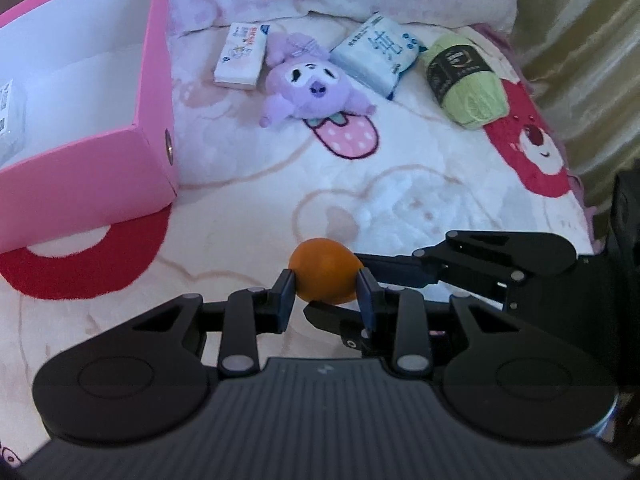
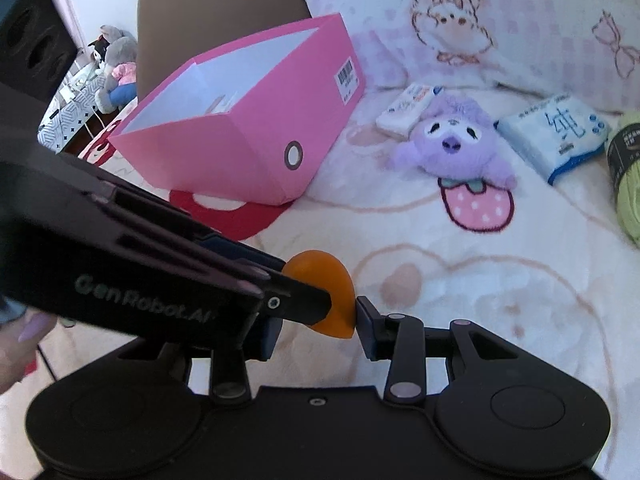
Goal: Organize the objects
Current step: 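Lift the sponge with the left gripper and carry it toward the pink box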
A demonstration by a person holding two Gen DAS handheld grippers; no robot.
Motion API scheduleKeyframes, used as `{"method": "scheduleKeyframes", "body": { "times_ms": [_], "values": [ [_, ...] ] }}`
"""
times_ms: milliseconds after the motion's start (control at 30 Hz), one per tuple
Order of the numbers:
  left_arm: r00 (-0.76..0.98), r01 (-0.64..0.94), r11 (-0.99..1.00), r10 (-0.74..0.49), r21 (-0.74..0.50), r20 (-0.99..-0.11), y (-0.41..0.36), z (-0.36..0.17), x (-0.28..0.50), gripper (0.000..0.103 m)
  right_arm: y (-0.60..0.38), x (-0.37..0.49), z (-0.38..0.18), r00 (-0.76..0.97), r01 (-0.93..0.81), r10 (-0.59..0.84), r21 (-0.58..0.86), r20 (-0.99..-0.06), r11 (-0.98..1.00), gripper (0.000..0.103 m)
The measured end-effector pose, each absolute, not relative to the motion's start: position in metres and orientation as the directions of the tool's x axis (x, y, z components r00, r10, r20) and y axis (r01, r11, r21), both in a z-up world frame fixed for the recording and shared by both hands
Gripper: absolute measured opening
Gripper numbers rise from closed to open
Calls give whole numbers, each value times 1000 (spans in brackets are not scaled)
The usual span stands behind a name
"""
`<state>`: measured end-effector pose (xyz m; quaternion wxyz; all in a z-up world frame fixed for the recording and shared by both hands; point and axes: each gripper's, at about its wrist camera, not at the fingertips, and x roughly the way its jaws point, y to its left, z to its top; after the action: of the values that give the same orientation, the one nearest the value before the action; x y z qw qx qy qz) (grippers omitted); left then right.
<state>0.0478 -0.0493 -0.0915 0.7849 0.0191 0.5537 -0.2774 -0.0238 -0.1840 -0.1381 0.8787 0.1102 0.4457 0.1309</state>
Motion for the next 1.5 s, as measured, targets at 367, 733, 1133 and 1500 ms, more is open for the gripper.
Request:
{"method": "scheduleKeyframes", "body": {
  "times_ms": [367, 733, 1133, 1500],
  "values": [
    [251, 469, 825, -467, -316, -848, -34, -42, 42, 31, -182, -30, -84, 580, -105, 329, 333, -745, 937, 44],
    [250, 454, 807, -522, -378, -815, -9, -21, 40, 31, -167, -28, -52, 560, -121, 325, 313, -762, 942, 44],
    [278, 479, 799, -531, -364, -800, 5, 14, 33, 31, -143, -27, -13, 559, -155, 268, 218, -785, 964, 44],
    [300, 471, 800, -540, -371, -786, 26, 37, 36, 31, -125, -23, 10, 586, -188, 258, 180, -768, 965, 44]
  ]
}}
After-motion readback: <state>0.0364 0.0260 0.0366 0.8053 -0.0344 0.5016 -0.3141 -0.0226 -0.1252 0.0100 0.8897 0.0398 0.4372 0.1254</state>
